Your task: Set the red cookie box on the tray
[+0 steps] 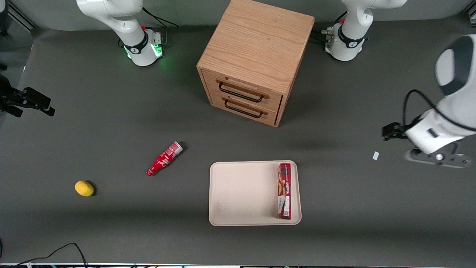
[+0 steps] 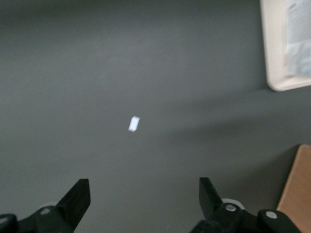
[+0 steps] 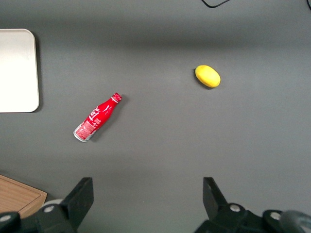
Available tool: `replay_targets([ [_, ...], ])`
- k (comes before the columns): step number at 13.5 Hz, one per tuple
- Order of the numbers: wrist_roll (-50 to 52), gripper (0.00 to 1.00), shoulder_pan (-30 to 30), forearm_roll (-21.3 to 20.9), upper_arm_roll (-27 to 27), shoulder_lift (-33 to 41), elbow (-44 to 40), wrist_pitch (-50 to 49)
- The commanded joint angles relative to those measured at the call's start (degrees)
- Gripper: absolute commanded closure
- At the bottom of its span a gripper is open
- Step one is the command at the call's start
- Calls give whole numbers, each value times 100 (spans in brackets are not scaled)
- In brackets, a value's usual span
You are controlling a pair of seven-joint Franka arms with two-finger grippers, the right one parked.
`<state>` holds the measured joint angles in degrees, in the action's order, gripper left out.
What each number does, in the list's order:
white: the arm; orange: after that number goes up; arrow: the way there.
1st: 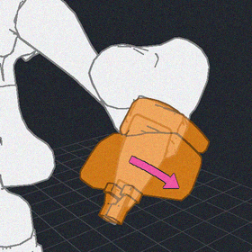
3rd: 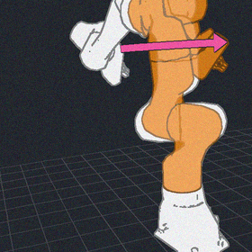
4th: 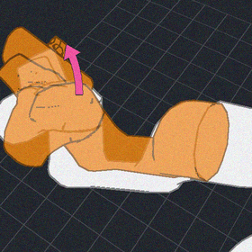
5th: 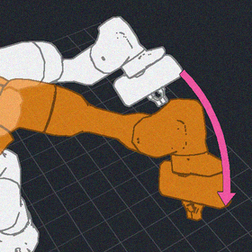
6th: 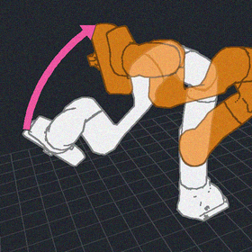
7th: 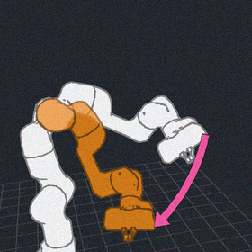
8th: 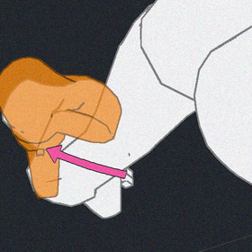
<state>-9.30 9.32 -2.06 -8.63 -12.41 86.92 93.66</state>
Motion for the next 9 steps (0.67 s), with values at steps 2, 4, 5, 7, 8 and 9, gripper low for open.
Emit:
replay_targets([
  [2, -389, 0, 70, 74, -552, 756, 730, 22],
  [4, -398, 0, 88, -48, -552, 1002, 660, -242],
  [5, -398, 0, 123, -136, -535, 1073, 616, -295],
  [7, -398, 0, 149, -155, -500, 1030, 301, -514],
  [8, -363, 0, 167, -155, -499, 1013, 212, -559],
  [9, -336, 0, 167, -155, -491, 1012, 194, -577],
])
